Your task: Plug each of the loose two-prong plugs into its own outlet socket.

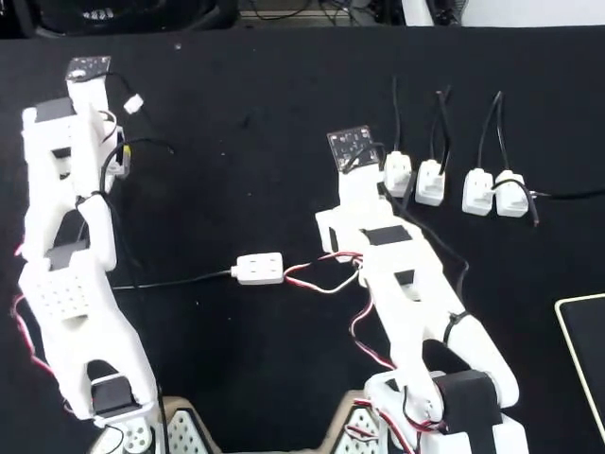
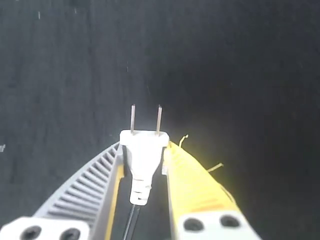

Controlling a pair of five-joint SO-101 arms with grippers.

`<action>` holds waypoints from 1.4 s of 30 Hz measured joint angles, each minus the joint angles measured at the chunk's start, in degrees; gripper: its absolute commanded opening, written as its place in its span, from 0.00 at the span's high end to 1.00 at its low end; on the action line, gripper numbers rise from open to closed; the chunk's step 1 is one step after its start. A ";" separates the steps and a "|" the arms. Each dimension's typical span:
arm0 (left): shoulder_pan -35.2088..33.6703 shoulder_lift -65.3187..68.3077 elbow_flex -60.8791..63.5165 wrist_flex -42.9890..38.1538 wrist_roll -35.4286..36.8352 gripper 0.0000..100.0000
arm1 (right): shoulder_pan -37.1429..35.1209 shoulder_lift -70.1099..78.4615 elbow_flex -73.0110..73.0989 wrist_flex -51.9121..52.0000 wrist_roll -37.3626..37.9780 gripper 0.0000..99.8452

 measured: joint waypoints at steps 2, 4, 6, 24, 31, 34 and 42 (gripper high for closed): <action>0.35 -3.08 0.00 4.40 0.97 0.97 | 0.00 0.00 0.00 0.00 0.00 0.94; 0.97 -6.42 0.00 9.32 3.69 0.97 | 0.00 0.00 0.00 0.00 0.00 0.94; 1.76 -9.85 0.00 13.45 7.21 0.97 | 0.00 0.00 0.00 0.00 0.00 0.94; 20.48 -59.25 47.38 -5.10 13.54 0.97 | 0.00 0.00 0.00 0.00 0.00 0.94; 27.25 -78.68 74.11 -24.00 13.54 0.97 | -2.29 0.00 0.09 0.00 0.00 0.94; 31.30 -82.02 82.29 -28.57 13.54 0.97 | -2.20 0.00 0.26 0.00 0.00 0.94; 42.99 -82.99 87.47 -32.18 13.54 0.97 | 5.01 -7.12 0.44 2.46 -7.47 0.94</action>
